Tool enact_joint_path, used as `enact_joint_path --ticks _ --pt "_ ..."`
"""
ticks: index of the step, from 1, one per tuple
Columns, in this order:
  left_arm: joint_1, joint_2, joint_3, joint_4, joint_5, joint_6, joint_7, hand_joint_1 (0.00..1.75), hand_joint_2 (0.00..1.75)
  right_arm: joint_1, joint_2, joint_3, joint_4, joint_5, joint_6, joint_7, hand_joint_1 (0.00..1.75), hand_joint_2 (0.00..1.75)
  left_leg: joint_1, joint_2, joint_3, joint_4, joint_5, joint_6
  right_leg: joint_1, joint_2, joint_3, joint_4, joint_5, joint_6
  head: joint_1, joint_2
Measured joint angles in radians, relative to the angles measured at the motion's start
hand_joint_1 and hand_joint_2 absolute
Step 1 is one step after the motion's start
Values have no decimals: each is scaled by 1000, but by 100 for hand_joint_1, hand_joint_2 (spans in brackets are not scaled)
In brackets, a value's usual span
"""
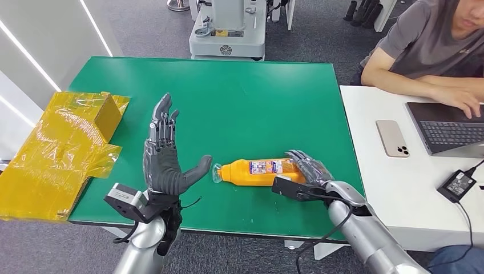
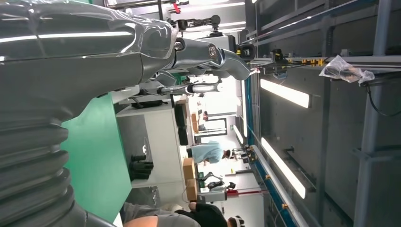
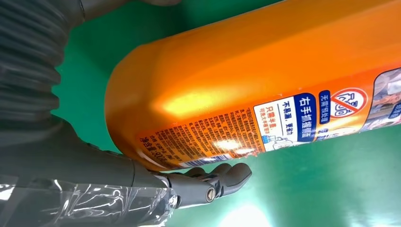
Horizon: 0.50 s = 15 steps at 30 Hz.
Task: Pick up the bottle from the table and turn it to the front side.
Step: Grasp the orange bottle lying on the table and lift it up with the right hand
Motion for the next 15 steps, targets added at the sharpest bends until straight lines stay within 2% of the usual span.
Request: enact_joint_path --ticks 15 --pt "0 0 0 0 0 -1 0 0 175 -7 1 -2 22 -5 1 1 0 175 0 0 0 0 0 0 0 0 0 0 0 0 0 0"
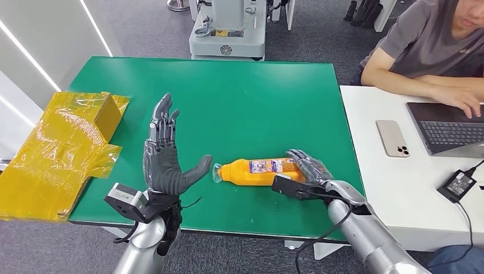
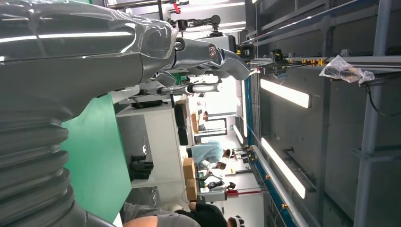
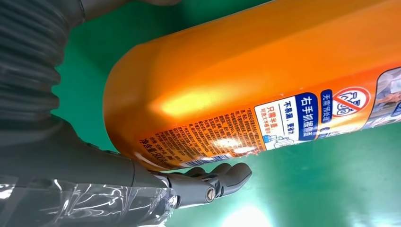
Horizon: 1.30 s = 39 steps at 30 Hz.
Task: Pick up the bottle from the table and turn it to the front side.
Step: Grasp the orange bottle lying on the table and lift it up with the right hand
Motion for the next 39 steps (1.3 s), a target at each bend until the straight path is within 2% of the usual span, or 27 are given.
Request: enact_joint_path --ticks 2,4,6,8,13,22,23,26,27,39 --pt "1 0 0 0 0 0 0 0 175 7 0 -4 1 0 -10 -1 0 175 0 0 0 0 0 0 0 0 0 0 0 0 0 0" --pt "3 0 0 0 0 0 0 0 175 16 0 -13 0 3 -32 -6 73 175 0 0 0 0 0 0 0 0 0 0 0 0 0 0" --pt "5 0 0 0 0 2 0 0 175 30 0 -24 -4 14 -58 -13 160 175 0 0 0 0 0 0 0 0 0 0 0 0 0 0" --pt "9 1 0 0 0 4 0 0 175 45 0 -33 -12 31 -82 -21 175 175 0 0 0 0 0 0 0 0 0 0 0 0 0 0" --pt "11 1 0 0 1 6 0 0 175 66 1 -51 -32 59 -119 -32 175 175 0 0 0 0 0 0 0 0 0 0 0 0 0 0" --pt "11 0 0 0 1 2 -2 0 175 72 13 -73 -36 91 -125 -46 175 175 0 0 0 0 0 0 0 0 0 0 0 0 0 0" --pt "11 0 0 0 1 1 -2 0 175 72 14 -74 -36 93 -125 -46 167 175 0 0 0 0 0 0 0 0 0 0 0 0 0 0" --pt "11 0 0 0 1 0 -3 0 175 73 16 -76 -36 96 -125 -49 36 175 0 0 0 0 0 0 0 0 0 0 0 0 0 0" --pt "11 1 0 0 1 -1 -3 0 175 74 16 -76 -36 96 -126 -49 0 175 0 0 0 0 0 0 0 0 0 0 0 0 0 0" --pt "17 1 0 0 0 -4 -4 0 175 89 22 -98 -66 96 -131 -38 0 175 0 0 -1 0 0 0 0 0 0 0 0 0 0 0"
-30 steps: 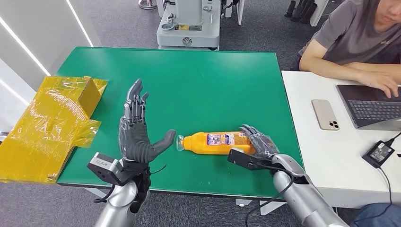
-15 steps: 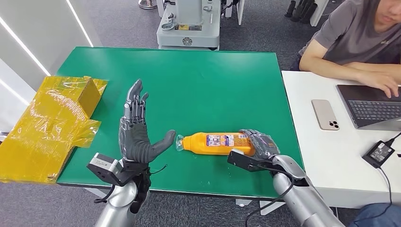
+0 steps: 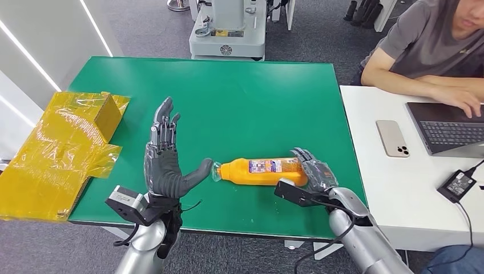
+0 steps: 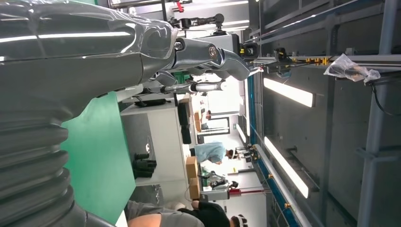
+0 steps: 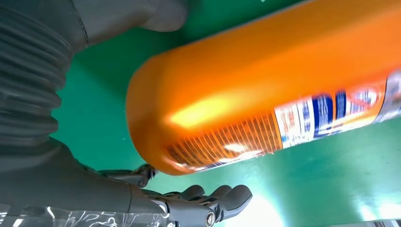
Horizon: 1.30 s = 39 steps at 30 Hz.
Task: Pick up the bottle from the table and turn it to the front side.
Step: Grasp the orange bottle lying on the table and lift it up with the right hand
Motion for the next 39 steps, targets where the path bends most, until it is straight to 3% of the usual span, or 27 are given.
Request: enact_joint_path --ticks 15,23,32,39 --pt "3 0 0 0 0 5 0 0 175 20 -9 8 -206 33 69 55 0 175 0 0 0 0 0 0 0 0 0 0 0 0 0 0" --pt "-1 1 0 1 1 7 0 0 175 -9 -22 44 -309 -21 132 15 0 175 0 1 0 0 0 0 0 1 0 0 0 0 0 0" --pt "-32 0 0 18 36 29 -15 0 175 -260 18 146 -74 -76 214 -19 0 175 0 0 0 0 1 0 0 0 0 1 1 0 0 0" --pt "-51 0 0 28 42 30 -14 0 175 -351 37 205 113 -78 227 -27 0 175 0 -1 0 0 1 1 0 0 0 1 1 0 0 0"
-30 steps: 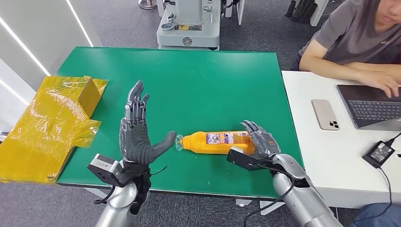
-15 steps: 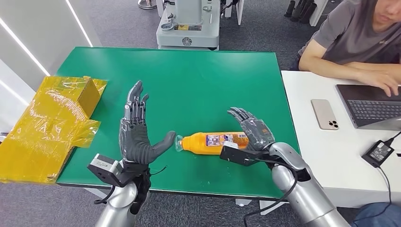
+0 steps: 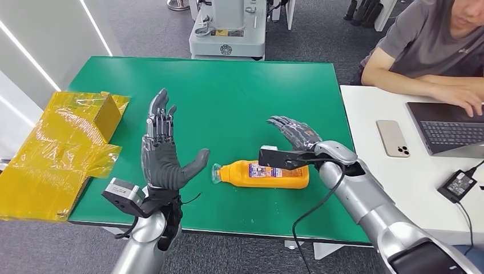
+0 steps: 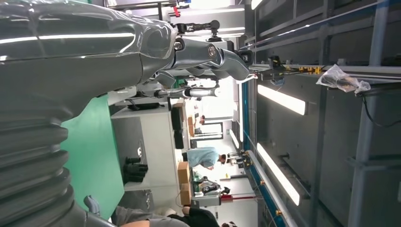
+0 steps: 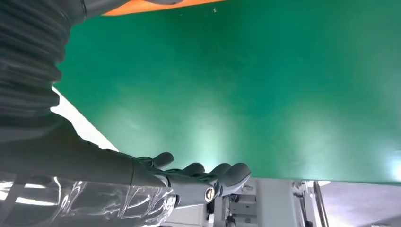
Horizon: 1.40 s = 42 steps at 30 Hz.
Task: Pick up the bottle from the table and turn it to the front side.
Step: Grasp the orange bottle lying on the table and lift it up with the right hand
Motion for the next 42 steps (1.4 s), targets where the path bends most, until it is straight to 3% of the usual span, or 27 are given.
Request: enact_joint_path --ticks 16,35,42 --pt "0 1 0 5 14 50 1 0 175 -133 61 85 262 -23 124 -46 0 175 0 0 1 0 0 0 0 0 0 0 0 0 0 0" --pt "40 3 0 -5 6 71 -4 0 175 -146 98 143 303 -68 174 -131 0 175 0 0 0 0 0 0 0 0 0 0 0 0 0 0" --pt "48 4 0 -12 -1 71 -4 0 175 -151 105 162 302 -82 196 -116 0 175 0 0 0 0 0 0 0 0 0 0 0 0 0 0"
